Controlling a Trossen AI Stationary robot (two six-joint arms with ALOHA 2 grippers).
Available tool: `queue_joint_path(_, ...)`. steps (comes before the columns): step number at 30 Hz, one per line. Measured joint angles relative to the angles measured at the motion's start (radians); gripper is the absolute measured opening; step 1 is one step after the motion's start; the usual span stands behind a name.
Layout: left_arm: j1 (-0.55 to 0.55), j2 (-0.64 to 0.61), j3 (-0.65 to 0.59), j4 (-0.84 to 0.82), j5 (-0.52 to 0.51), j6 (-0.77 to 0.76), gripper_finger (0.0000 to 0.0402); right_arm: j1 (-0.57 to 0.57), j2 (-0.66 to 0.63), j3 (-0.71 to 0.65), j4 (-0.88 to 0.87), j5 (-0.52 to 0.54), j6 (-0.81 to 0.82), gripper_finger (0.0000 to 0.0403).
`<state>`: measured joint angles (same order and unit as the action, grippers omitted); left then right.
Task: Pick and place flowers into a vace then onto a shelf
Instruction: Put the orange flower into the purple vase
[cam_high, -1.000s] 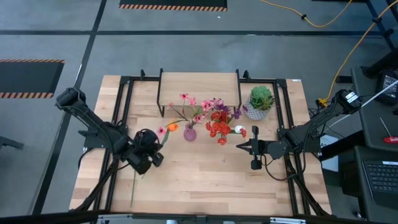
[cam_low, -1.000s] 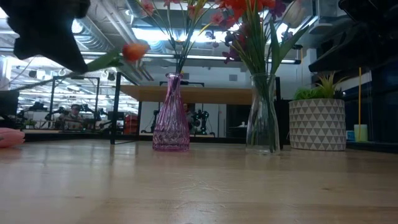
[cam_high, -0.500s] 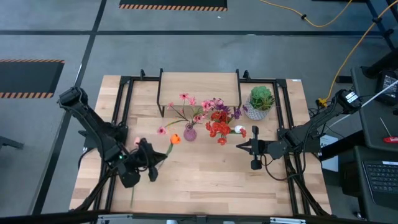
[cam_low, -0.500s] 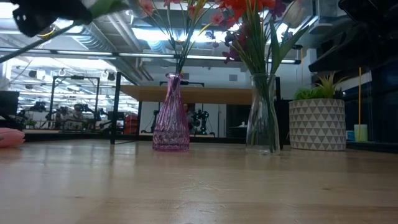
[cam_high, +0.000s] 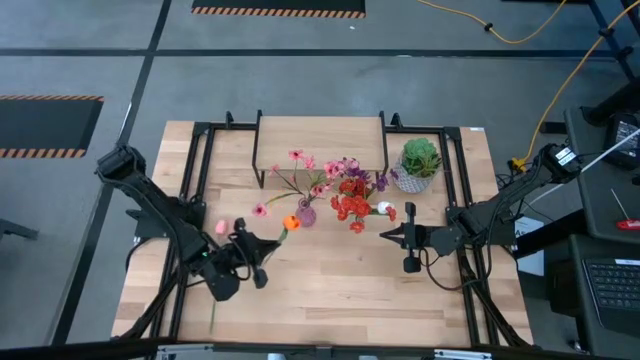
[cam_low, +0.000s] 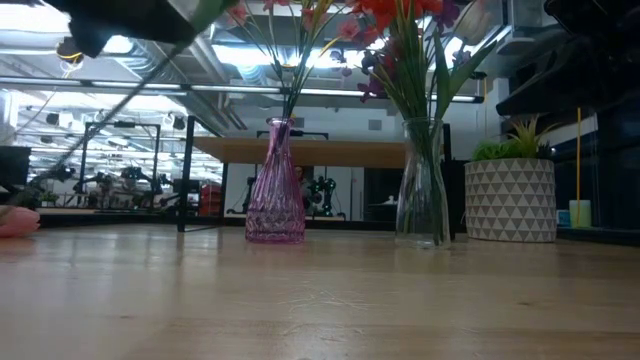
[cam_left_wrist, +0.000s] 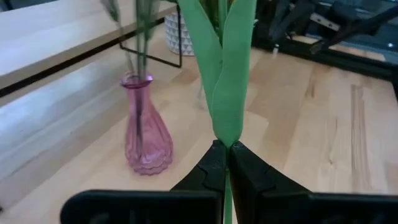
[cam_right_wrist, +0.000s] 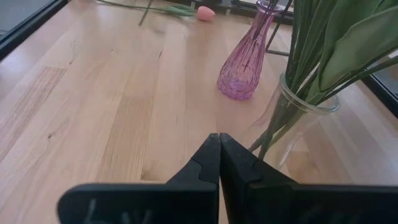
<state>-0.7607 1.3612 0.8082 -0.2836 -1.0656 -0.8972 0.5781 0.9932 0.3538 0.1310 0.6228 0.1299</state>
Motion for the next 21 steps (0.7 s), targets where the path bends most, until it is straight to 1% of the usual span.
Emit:
queue_joint_path(5, 0.018, 0.038, 0.0, 0.134, 0.02, 0.168, 0.0003, 0.0, 0.0, 0.0, 0.0, 0.0, 0.0, 0.0004)
queue_joint_path(13, 0.024, 0.026, 0.0, 0.343, 0.016, 0.418, 0.0003, 0.0, 0.0, 0.0, 0.0, 0.0, 0.0, 0.0004)
queue_joint_path(17, 0.048, 0.026, 0.0, 0.435, 0.003, 0.543, 0.0003, 0.0, 0.0, 0.0, 0.0, 0.0, 0.0, 0.0004)
queue_joint_path(21, 0.094, 0.033, 0.0, 0.558, -0.043, 0.662, 0.0003, 0.0, 0.0, 0.0, 0.0, 0.0, 0.0, 0.0004)
